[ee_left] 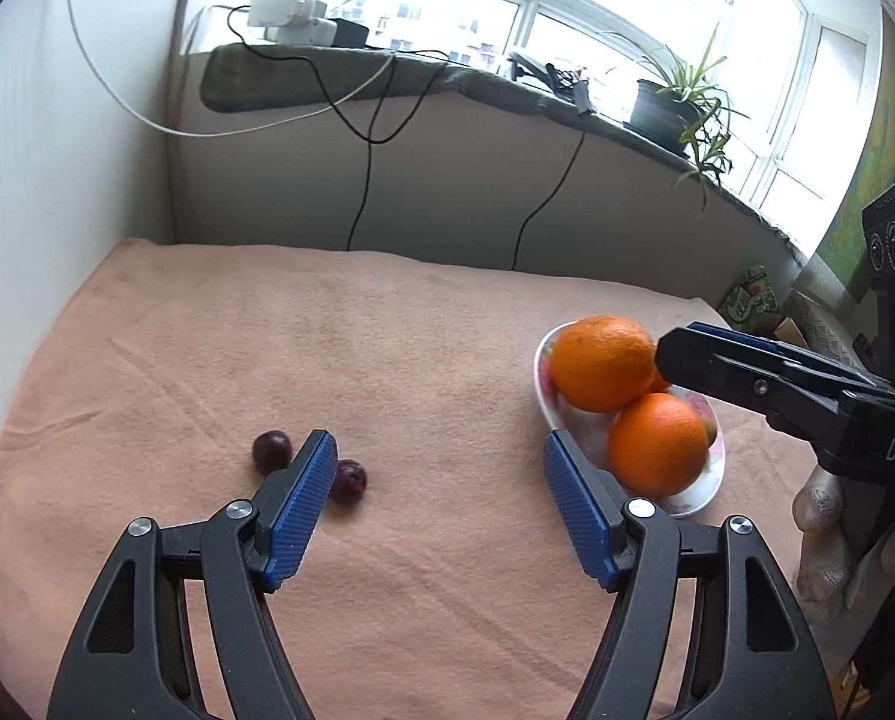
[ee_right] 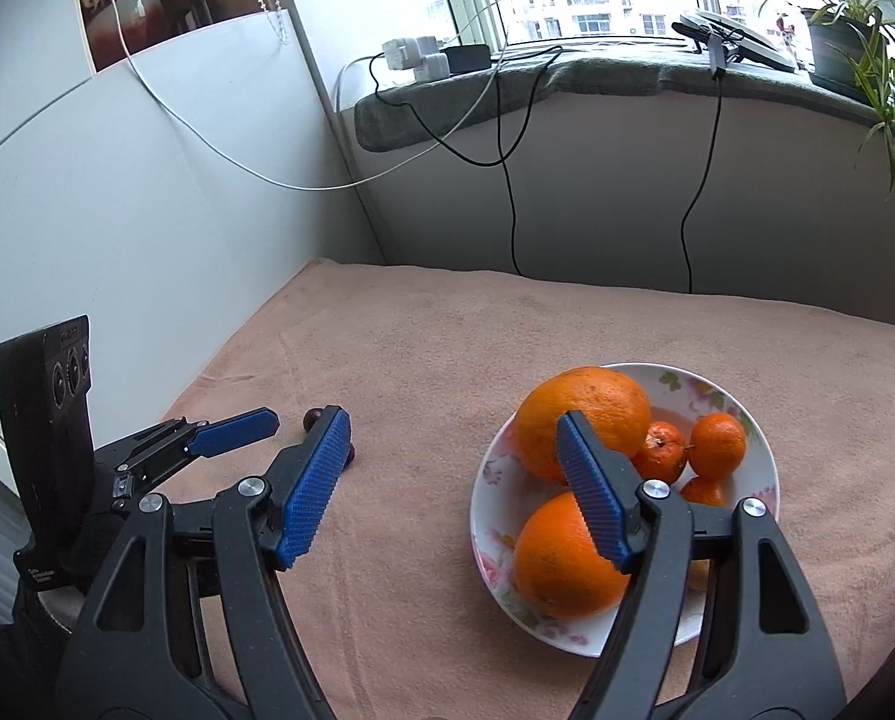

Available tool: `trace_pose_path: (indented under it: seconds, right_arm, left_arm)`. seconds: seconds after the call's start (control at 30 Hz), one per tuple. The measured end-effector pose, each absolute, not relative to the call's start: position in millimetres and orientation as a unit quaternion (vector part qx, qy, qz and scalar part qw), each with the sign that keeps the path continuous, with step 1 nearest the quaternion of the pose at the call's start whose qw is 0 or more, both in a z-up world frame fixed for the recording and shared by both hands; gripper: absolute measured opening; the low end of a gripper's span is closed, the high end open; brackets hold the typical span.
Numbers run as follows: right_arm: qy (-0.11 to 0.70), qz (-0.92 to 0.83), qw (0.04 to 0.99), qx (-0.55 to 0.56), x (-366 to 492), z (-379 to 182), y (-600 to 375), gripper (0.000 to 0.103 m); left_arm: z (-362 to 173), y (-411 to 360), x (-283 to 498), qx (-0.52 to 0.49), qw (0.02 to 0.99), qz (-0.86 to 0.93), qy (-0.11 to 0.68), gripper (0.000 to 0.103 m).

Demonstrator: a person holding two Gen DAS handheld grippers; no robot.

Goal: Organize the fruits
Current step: 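Move both grippers back toward the two loose dark plums, then grasp a dark plum with the left gripper while the right gripper grasps the other plum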

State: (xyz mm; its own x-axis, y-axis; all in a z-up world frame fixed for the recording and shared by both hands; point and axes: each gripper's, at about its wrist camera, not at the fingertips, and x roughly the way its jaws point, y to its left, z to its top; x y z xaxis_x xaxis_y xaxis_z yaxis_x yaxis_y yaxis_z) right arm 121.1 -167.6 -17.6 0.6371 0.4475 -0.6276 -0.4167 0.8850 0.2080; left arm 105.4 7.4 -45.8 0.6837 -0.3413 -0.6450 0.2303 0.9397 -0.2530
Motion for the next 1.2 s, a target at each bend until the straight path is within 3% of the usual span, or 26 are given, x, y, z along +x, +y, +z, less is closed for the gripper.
trace_pose_path:
  seconds: [0.2, 0.47, 0.73, 1.0, 1.1, 1.2]
  right_arm:
    - [0.37, 0.267, 0.89, 0.006, 118.8, -31.6, -134.2, 0.074]
    - [0.389, 0.292, 0.873, -0.031, 114.3, -53.0, -92.8, 0.073]
    - [0.423, 0.308, 0.85, -0.049, 131.2, -83.0, -65.9, 0.048]
    - [0.438, 0.302, 0.845, -0.064, 145.4, -105.3, -47.6, 0.047]
    - [0.441, 0.301, 0.843, -0.068, 151.0, -110.7, -43.7, 0.039]
    - [0.443, 0.299, 0.842, -0.07, 155.8, -114.5, -39.8, 0.039]
  left_arm:
    - [-61.2, 45.8, 109.0, -0.098, 0.911, -0.132, 0.379, 0.071]
    - [-81.9, 71.9, 122.6, -0.123, 0.899, -0.12, 0.403, 0.05]
    - [-90.7, 81.0, 128.9, -0.135, 0.891, -0.129, 0.414, 0.038]
    - [-99.3, 78.3, 138.3, -0.136, 0.884, -0.137, 0.426, 0.035]
    - [-100.6, 77.8, 139.9, -0.135, 0.883, -0.138, 0.428, 0.034]
    - [-101.5, 75.6, 142.4, -0.131, 0.882, -0.139, 0.43, 0.032]
